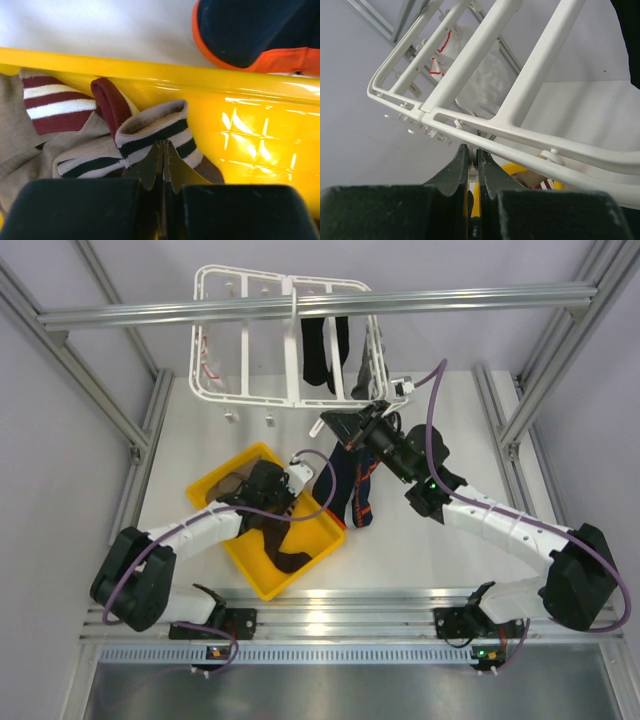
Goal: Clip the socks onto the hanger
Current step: Pick up the sock from the bin.
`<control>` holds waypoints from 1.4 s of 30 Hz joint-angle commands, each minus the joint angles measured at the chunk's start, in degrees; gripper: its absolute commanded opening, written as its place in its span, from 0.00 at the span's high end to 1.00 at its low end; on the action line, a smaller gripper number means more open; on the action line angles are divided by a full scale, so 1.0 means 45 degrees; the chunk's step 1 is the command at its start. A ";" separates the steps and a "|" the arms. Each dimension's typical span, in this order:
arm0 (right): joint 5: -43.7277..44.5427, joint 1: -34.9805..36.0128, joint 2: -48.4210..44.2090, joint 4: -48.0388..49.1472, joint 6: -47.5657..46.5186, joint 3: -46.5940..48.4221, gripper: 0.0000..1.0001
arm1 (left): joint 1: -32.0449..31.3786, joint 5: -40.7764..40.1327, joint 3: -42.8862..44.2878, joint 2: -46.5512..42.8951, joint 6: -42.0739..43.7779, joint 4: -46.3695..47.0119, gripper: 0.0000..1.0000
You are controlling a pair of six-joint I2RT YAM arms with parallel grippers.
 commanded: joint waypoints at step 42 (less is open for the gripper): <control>0.0032 -0.0253 -0.0142 0.0256 -0.0730 0.0020 1.00 | -0.0214 0.2451 0.1518 -0.2524 -0.1053 -0.3201 1.00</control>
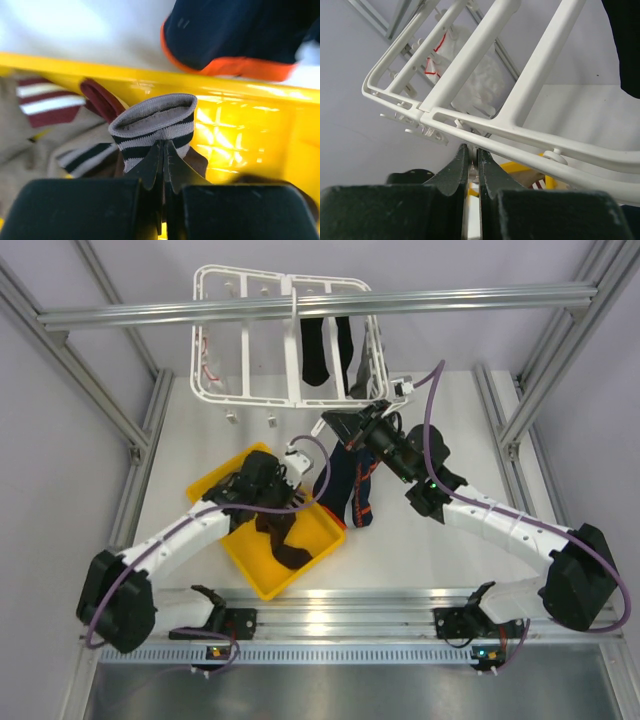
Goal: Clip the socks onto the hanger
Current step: Pick up the sock from the bin.
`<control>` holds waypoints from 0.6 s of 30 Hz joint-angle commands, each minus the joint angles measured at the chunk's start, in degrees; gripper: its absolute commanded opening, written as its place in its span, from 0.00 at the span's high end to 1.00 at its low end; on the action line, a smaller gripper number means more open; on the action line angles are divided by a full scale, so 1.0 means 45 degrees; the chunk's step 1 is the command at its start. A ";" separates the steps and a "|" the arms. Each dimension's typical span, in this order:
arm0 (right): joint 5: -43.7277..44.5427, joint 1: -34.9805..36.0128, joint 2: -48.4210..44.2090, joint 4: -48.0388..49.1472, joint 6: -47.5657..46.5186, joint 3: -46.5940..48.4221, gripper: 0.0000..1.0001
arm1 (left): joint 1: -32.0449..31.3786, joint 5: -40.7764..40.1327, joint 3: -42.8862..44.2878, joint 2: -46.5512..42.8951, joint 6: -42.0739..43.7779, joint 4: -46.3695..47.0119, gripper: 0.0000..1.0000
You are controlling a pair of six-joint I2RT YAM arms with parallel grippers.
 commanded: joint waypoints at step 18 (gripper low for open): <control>-0.0539 -0.0161 -0.0046 0.0578 -0.0156 0.0010 1.00 | -0.0049 0.2884 -0.0202 -0.6591 0.0426 0.0943 1.00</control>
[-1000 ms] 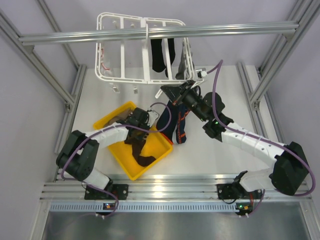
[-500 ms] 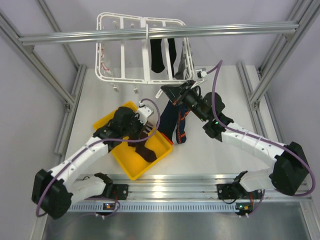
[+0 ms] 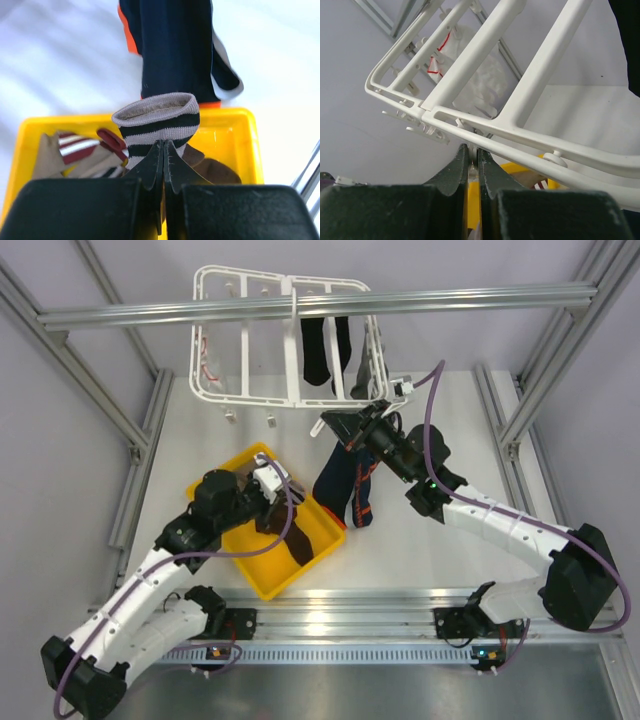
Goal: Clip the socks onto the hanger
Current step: Pick up the sock from the bin, then clamp the sock onto the hanger.
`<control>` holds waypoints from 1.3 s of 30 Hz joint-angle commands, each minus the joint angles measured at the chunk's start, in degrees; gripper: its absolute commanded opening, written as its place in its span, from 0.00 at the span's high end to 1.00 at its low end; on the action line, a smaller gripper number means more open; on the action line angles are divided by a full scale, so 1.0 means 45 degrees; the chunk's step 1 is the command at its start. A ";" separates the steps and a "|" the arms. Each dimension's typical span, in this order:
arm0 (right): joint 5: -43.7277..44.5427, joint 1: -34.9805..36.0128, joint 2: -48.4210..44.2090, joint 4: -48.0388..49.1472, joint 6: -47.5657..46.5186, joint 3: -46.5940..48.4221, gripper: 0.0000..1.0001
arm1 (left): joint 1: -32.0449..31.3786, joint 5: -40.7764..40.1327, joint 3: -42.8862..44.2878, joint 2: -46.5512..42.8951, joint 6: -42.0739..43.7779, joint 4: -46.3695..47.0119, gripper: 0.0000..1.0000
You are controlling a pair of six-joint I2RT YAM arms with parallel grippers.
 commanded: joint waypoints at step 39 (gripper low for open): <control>-0.1497 -0.0117 0.0463 -0.0124 0.0019 0.0313 1.00 | -0.0606 -0.1136 0.3686 0.1997 0.0970 0.3056 1.00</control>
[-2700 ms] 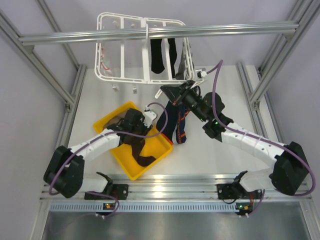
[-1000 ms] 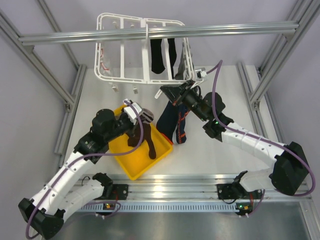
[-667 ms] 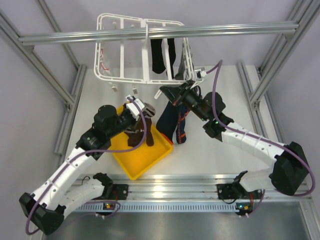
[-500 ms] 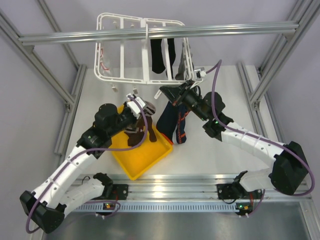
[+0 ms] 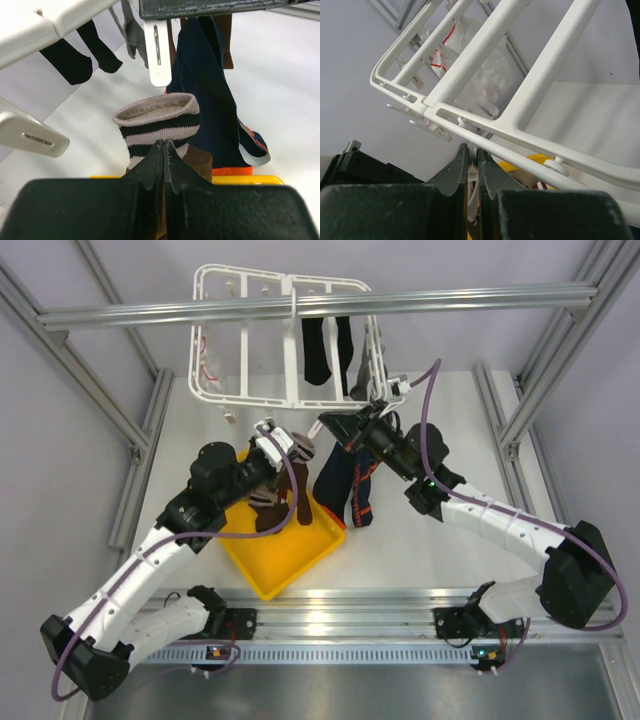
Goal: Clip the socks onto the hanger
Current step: Clamp the sock onto the hanger.
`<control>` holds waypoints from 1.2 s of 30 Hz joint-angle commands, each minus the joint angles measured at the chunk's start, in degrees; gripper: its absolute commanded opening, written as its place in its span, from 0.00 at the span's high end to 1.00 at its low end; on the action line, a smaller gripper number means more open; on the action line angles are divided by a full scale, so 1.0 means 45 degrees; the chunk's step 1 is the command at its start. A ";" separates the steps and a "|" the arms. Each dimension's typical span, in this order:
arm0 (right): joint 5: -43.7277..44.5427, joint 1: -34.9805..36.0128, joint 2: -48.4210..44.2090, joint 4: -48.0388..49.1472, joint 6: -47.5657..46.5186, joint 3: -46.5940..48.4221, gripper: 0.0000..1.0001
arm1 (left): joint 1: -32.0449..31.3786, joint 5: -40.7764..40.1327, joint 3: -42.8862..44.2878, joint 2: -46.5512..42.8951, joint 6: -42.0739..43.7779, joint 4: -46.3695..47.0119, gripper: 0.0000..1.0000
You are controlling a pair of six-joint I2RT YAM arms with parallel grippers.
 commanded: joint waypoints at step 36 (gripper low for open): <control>-0.0492 0.0088 0.0283 -0.1001 -0.0405 0.0581 1.00 | -0.0389 -0.0102 0.0446 -0.0150 0.0437 0.2545 1.00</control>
